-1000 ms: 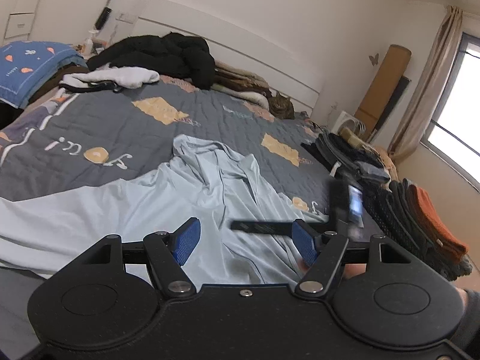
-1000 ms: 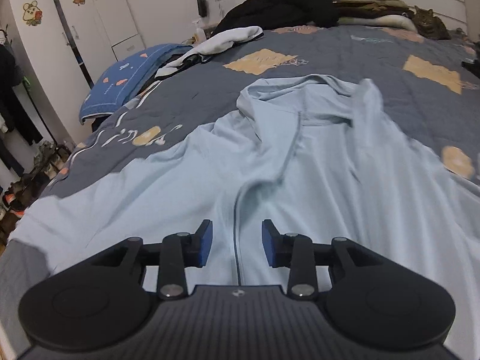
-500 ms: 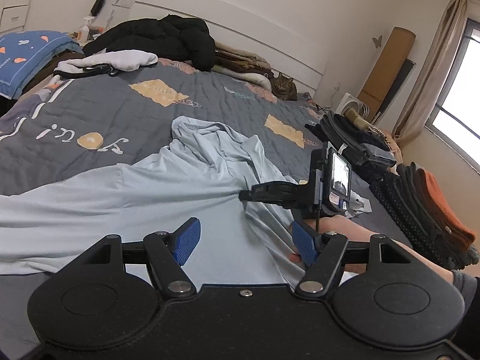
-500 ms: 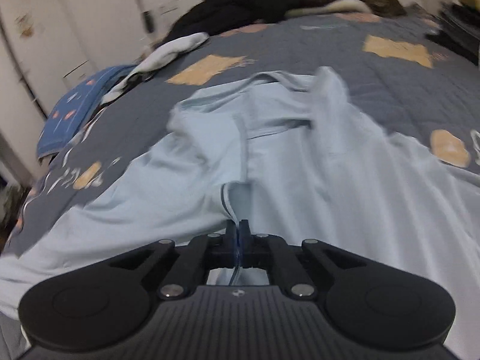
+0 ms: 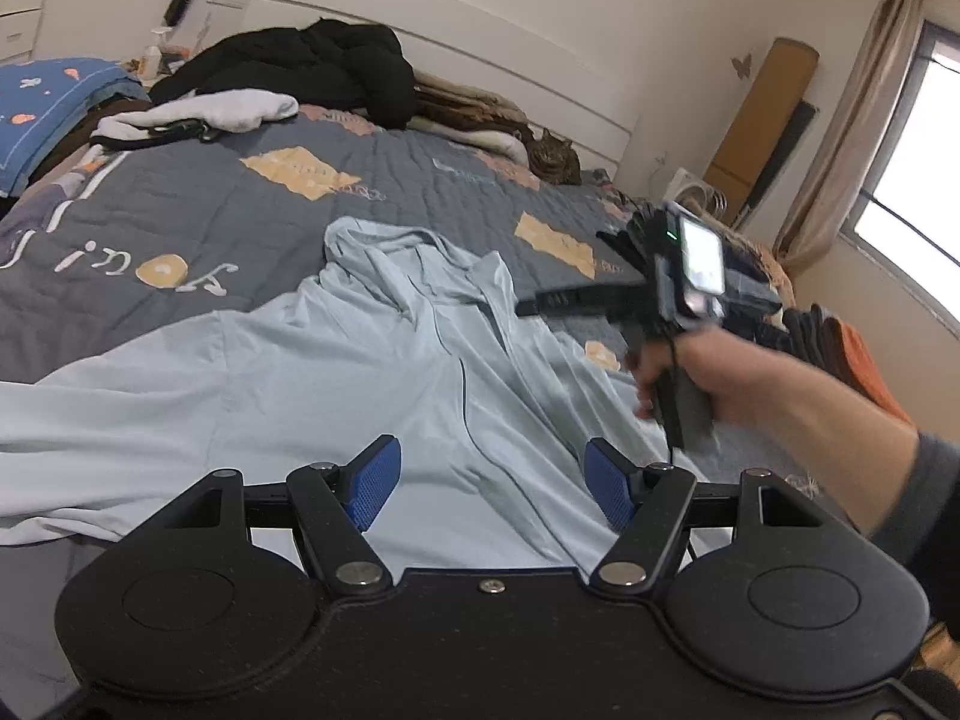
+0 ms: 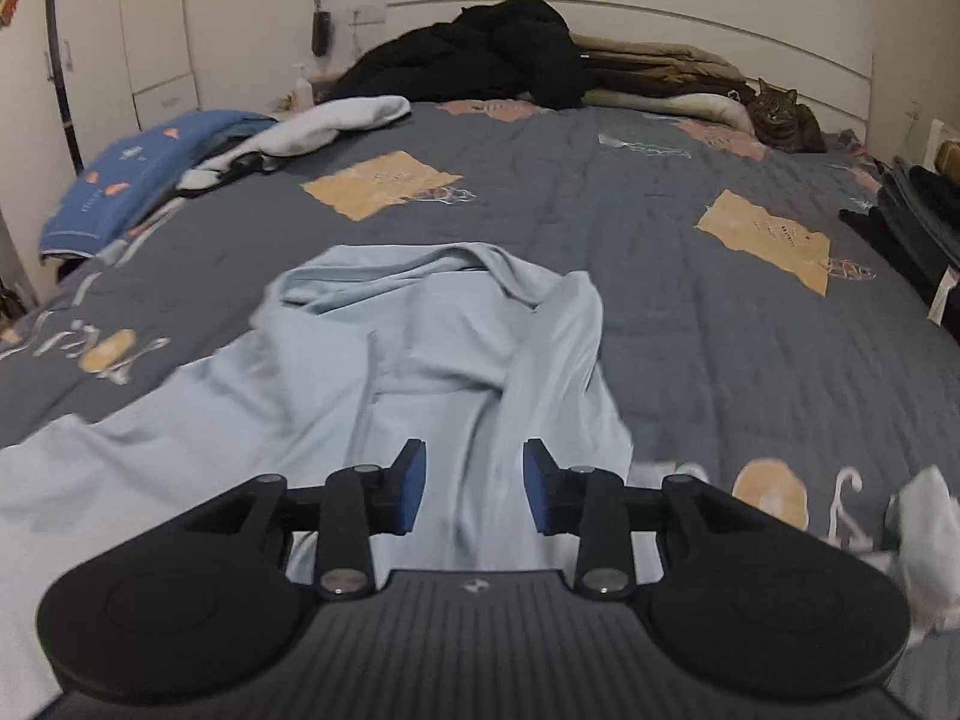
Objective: Fold clothes
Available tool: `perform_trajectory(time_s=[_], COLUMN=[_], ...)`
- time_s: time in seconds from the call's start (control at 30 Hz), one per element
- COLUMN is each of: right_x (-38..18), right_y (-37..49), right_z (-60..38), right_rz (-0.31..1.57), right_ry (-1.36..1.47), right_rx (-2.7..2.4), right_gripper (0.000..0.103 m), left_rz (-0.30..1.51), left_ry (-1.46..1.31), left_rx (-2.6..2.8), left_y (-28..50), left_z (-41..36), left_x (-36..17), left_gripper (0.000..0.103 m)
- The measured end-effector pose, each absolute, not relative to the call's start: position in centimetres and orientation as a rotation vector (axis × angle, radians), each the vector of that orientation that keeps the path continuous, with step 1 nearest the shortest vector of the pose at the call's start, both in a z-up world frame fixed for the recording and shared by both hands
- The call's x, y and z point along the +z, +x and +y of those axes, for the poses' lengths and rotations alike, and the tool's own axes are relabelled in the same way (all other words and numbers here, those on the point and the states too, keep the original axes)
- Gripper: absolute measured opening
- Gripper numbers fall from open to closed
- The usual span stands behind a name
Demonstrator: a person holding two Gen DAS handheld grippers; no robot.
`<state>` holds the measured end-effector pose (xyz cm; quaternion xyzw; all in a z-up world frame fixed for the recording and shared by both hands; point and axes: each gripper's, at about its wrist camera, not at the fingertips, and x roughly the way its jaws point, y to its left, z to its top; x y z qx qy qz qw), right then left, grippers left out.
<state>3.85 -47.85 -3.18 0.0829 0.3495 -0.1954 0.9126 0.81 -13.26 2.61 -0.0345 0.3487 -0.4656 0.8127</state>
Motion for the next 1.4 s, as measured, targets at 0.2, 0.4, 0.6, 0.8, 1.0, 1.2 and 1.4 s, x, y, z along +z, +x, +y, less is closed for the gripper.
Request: perform_trajectory(time_s=[0.2,0.4,0.6,0.8,1.0,1.2,1.4], right_x=[-6.0,-8.9,-7.2,-2.4,-3.6,-7.4,-2.7], right_y=[7.5,9.8,8.0,6.5,9.5,9.8,1.4], right_z=[-48.7,-50.5,-51.3,-48.6,-45.7,-46.2,-44.5], right_rz=[0.742,0.815,0.733,0.648,0.728,0.898,0.733], right_ry=[0.029,0.017,0.156,0.253,0.262,0.268,0.232], right_rx=[-0.473,-0.524,-0.499,-0.281,-0.265,-0.319,-0.280], right_gripper=[0.034,0.030,0.002,0.002,0.006,0.007,0.023], left_rz=[0.775,0.790,0.790,0.776,0.763,0.764,0.762], left_ry=[-0.061,-0.060,-0.068,-0.082,-0.078,-0.088,-0.093], left_rx=[-0.989,-0.982,-0.989,-1.007,-1.010,-1.011,-1.013], left_y=[1.2,1.7,2.0,1.6,1.2,1.7,2.2], left_z=[-13.8,-13.7,-13.8,-14.1,-14.0,-13.7,-13.5], left_x=[1.6,1.1,1.2,1.8,2.1,2.0,2.2], left_gripper=[0.067,0.067,0.067,0.067,0.067,0.067,0.067])
